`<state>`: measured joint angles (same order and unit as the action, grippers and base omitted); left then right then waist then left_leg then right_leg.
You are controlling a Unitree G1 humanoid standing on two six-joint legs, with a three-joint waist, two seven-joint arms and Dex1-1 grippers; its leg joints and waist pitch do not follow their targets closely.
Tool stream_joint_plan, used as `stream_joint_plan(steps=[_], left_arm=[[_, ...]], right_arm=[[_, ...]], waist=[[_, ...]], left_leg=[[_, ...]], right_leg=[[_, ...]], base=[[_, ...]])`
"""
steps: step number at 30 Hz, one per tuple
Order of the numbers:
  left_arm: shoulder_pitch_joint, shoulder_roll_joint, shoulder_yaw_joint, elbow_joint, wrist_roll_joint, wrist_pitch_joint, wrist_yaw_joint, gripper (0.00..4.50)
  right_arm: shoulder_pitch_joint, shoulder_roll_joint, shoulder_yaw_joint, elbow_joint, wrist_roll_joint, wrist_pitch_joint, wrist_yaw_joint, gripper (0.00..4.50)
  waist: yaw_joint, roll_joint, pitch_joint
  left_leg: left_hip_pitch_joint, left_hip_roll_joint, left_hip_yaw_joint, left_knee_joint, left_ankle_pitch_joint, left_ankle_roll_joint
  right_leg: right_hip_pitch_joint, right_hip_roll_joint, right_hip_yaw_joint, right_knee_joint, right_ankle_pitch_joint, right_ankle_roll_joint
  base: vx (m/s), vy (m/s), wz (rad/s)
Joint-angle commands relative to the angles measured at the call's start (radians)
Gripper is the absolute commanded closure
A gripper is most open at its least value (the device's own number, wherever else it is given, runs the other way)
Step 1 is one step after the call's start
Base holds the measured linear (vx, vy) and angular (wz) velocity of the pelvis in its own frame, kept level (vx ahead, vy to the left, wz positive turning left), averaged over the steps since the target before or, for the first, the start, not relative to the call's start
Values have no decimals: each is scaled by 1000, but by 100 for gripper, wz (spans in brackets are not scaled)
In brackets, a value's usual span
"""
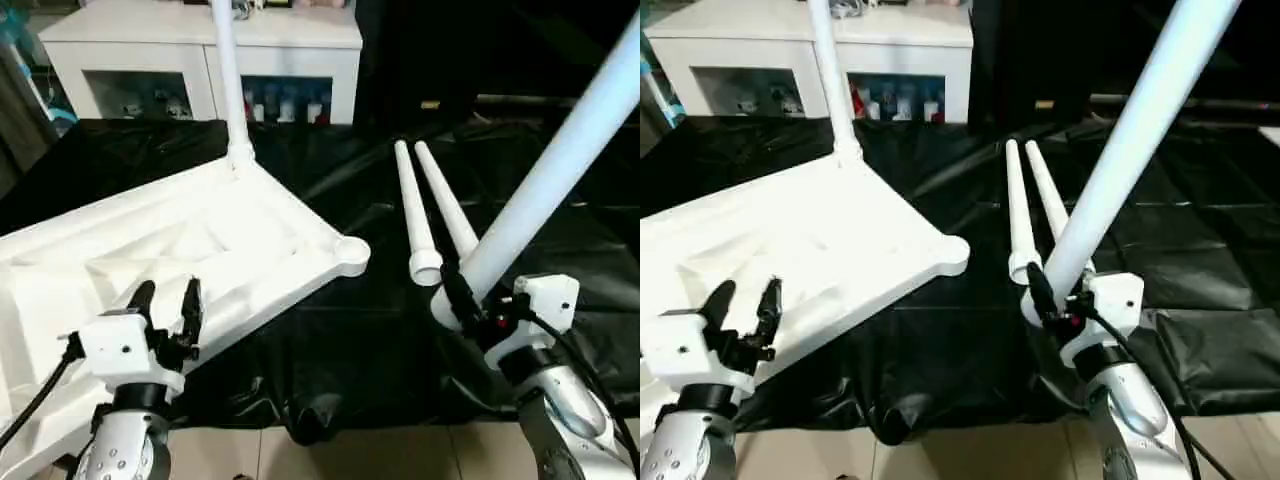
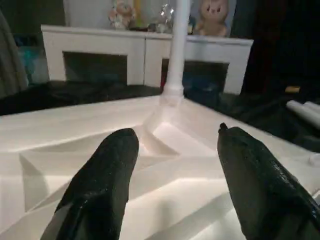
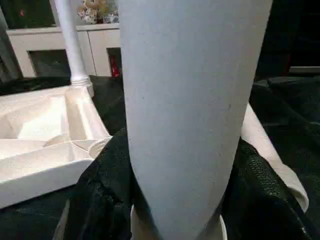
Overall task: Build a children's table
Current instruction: Insert table leg to table base
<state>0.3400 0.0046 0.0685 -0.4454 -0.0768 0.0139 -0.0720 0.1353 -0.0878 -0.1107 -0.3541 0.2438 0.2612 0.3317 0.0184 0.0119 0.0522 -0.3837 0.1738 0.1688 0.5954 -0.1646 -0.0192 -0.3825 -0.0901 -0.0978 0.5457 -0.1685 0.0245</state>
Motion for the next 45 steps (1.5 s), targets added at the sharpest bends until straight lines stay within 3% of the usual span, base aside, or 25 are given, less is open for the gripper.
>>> stream_joint_plan(steps=[1, 2, 3, 4, 5, 6, 7, 8, 9, 10, 12, 16, 19, 25, 27, 28, 29, 30, 33, 39, 41, 42, 43, 44, 45], left_arm=[[-13, 8, -23, 14, 21, 6, 3, 158], [-13, 8, -23, 14, 21, 6, 3, 158], [-20, 10, -26, 15, 16, 10, 2, 158], [-22, 12, -25, 12, 12, 12, 1, 158], [-25, 13, -27, 19, 13, 8, 1, 158], [-29, 14, -29, 26, 16, 5, 0, 158], [-31, 16, -33, 34, 23, 2, -5, 158], [-31, 17, -39, 40, 32, -2, -9, 158], [-36, 19, -48, 42, 31, 4, -20, 158], [-41, 21, -49, 43, 29, 8, -22, 158], [-48, 25, -50, 44, 28, 13, -23, 158], [-71, 40, -46, 46, 37, 35, -19, 158], [-79, 43, -40, 48, 34, 42, -18, 158], [-100, 64, -15, 55, 22, 66, -22, 158], [-100, 62, 3, 56, -5, 82, -19, 158], [-101, 59, 9, 57, -17, 85, -19, 158], [-105, 57, 17, 59, -26, 93, -17, 158], [-107, 57, 20, 60, -28, 95, -16, 158], [-139, 68, 27, 78, -35, 105, -22, 158], [-156, 73, 8, 72, -27, 108, -26, 158], [-149, 79, 9, 69, -27, 111, -31, 158], [-148, 80, 11, 70, -28, 113, -31, 158], [-149, 82, 13, 72, -29, 114, -33, 158], [-151, 83, 16, 75, -30, 115, -32, 158], [-152, 86, 18, 75, -26, 117, -29, 158]], right_arm=[[-19, -3, -18, 0, 13, 11, -2, 259], [-19, -3, -18, 0, 13, 11, -2, 259], [-21, -11, -12, -9, 14, 17, -4, 259], [-23, -14, -9, -15, 18, 21, -6, 259], [-22, -29, 0, -22, 14, 21, 3, 259], [-21, -41, 8, -26, 9, 20, 11, 259], [-21, -49, 11, -27, 7, 18, 15, 259], [-21, -52, 8, -26, 11, 17, 17, 259], [-28, -52, 0, -20, 17, 18, 17, 259], [-33, -51, 0, -16, 17, 20, 17, 259], [-40, -51, -1, -11, 15, 20, 18, 259], [-70, -50, -4, 11, 26, 18, 2, 259], [-75, -48, -1, 20, 27, 16, -2, 259], [-69, -25, 26, 15, 16, 24, -14, 259], [-55, -30, 33, -8, 12, 34, -16, 259], [-50, -35, 37, -14, 13, 36, -17, 259], [-41, -40, 33, -21, 13, 37, -19, 259], [-38, -41, 32, -23, 13, 37, -21, 259], [-21, -45, 14, -41, 19, 43, -31, 259], [-47, -36, 12, -3, 13, 30, -53, 259], [-49, -36, 29, -2, 8, 30, -55, 259], [-50, -35, 33, -4, 11, 32, -56, 259], [-50, -34, 37, -3, 12, 34, -56, 259], [-50, -34, 40, -2, 13, 35, -56, 259], [-52, -35, 43, 0, 11, 37, -57, 259]], waist=[[-20, 12, -12], [7, 21, -6], [30, 8, -13], [14, -58, -14], [14, -58, -14], [2, -45, 0], [3, -37, -4], [6, -24, -13], [-10, -8, -20], [-14, 7, -26], [-26, 8, -15], [-32, -5, -8], [-31, -6, -9], [-30, -2, -8], [-32, 22, -6], [-34, 13, -5], [-34, 29, -5], [-36, 17, -5], [-36, 33, -3], [-42, 51, 6], [-40, 55, 14], [-15, 68, 10], [27, 29, 10], [7, -26, 17], [10, -21, 15]], left_leg=[[17, 73, -56, -150, -864, -97], [-41, 108, -46, -231, -974, -116], [-44, 109, -25, -235, -974, -102], [49, 38, 0, -82, -755, -91], [49, 38, 0, -82, -755, -91], [54, -28, -77, 137, -225, -34], [17, 3, -97, 54, -286, -70], [20, 14, -94, 2, -328, -94], [27, 47, -108, -56, -547, -115], [30, 48, -106, -72, -590, -106], [2, 44, -102, -93, -586, -80], [30, 28, -91, -74, -636, -78], [36, 26, -84, -75, -587, -63], [36, 27, -83, -81, -584, -58], [43, 28, -85, -83, -615, -67], [42, 28, -83, -84, -622, -66], [44, 29, -86, -85, -634, -69], [40, 29, -85, -87, -638, -64], [46, 27, -82, -87, -645, -61], [31, 38, -91, -111, -741, -66], [9, 51, -88, -143, -805, -70], [-28, 75, -76, -193, -856, -79], [18, 57, -33, -168, -783, -78], [88, -5, -25, -37, -612, -65], [159, -49, -16, 109, -384, -48]], right_leg=[[31, -10, -6, -71, -604, 17], [87, -1, 18, 91, -371, -34], [85, 2, 31, 132, -285, -36], [-46, -49, 98, -30, -759, 18], [-46, -49, 98, -30, -759, 18], [-67, -171, 142, -146, -1194, 13], [-1, -143, 96, -94, -1050, -7], [10, -91, 73, -63, -880, -26], [6, -24, 63, -17, -563, -51], [21, -26, 70, -6, -369, -101], [45, -38, 65, -11, -332, -121], [21, -60, 64, -60, -642, -57], [23, -64, 54, -80, -695, -28], [22, -59, 47, -84, -682, -30], [20, -56, 47, -82, -660, -33], [20, -54, 45, -86, -657, -33], [21, -54, 43, -82, -645, -36], [25, -52, 40, -83, -638, -34], [20, -52, 40, -89, -641, -33], [47, -49, 5, -80, -635, -10], [69, -33, -9, -49, -622, 0], [109, -22, 15, 66, -501, -21], [39, -24, 89, 52, -543, -11], [-56, -43, 83, -96, -878, 46], [-138, -87, 80, -179, -1129, 56]], base=[[-88, 28, -10], [-88, 28, -10], [-95, -24, 11], [-2, -93, 17], [-2, -93, 17], [15, -58, -9], [20, 60, -24], [20, 60, -24], [3, 52, -1], [-55, 4, 16], [-59, 19, 5], [-29, 16, -6], [0, 0, 0], [0, 0, 0], [0, 0, 0], [0, 0, 0], [0, 0, 0], [0, 0, 0], [0, 0, 0], [0, 0, 0], [0, 0, 0], [-48, -55, 3], [-12, -117, 21], [-12, -117, 21], [46, -132, 19]])
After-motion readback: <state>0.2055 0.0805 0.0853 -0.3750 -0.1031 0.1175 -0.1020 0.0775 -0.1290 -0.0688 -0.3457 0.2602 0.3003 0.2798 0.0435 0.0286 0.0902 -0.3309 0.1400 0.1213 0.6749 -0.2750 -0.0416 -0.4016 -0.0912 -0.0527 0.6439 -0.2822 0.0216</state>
